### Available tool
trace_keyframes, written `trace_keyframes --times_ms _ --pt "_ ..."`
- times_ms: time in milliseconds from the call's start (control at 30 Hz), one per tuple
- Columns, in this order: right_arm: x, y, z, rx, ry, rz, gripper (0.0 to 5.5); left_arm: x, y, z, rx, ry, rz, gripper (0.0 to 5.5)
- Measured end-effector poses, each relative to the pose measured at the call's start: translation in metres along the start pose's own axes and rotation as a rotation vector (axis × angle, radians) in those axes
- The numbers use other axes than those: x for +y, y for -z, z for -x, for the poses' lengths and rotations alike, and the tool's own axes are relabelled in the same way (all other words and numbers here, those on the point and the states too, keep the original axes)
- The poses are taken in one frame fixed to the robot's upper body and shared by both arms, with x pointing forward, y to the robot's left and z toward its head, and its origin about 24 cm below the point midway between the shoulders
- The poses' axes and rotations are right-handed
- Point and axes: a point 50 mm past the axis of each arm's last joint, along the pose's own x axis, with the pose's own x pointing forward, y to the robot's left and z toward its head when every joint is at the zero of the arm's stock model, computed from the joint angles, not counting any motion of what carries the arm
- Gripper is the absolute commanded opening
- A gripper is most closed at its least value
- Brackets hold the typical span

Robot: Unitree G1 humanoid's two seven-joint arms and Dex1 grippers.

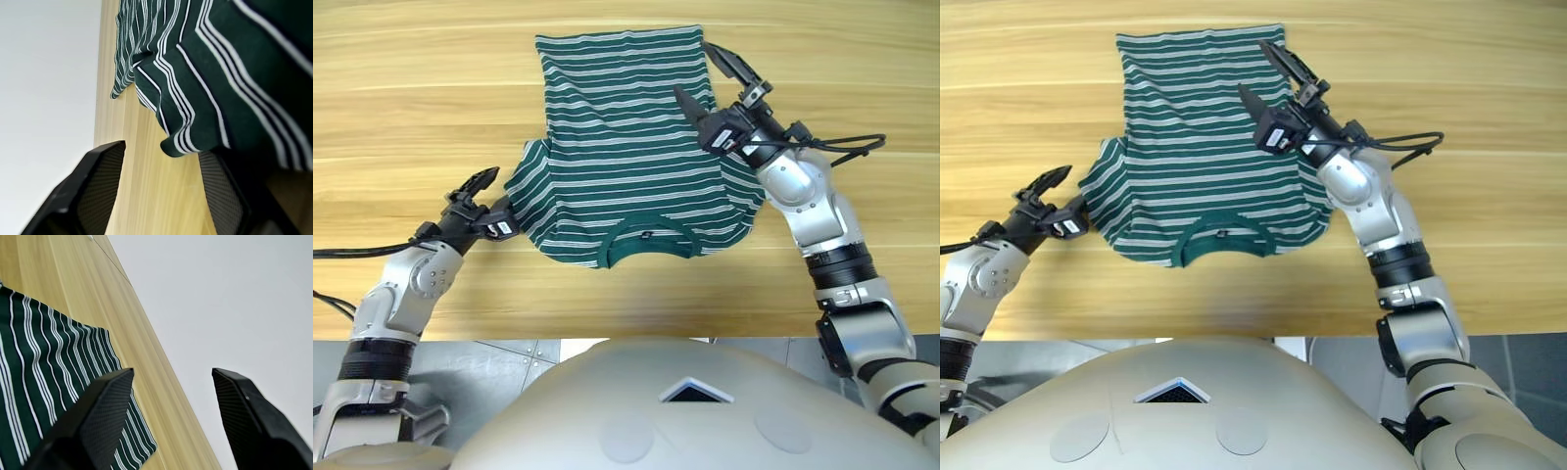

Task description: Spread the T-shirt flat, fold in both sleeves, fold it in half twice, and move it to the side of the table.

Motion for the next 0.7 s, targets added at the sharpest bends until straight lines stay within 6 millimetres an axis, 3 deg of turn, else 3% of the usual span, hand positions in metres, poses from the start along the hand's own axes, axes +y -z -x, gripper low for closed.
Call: trace_keyframes --times_ms 200,367,700 --pt "-0.0015 0.0013 0.0005 0.009 0.009 0.0 2.96 -0.0023 -0.005 -0.0024 -0.027 0.013 0.014 2.72" --pt "-0.0005 0.002 0.0015 0.014 0.013 -0.004 2.99 -0.0049 -0.0041 -0.0025 -0.027 0.025 0.028 1.85" --pt "-0.0009 0.0039 0.0029 0.023 0.019 -0.004 2.99 0.0 -0.0028 -0.0042 -0.036 0.038 0.02 0.62"
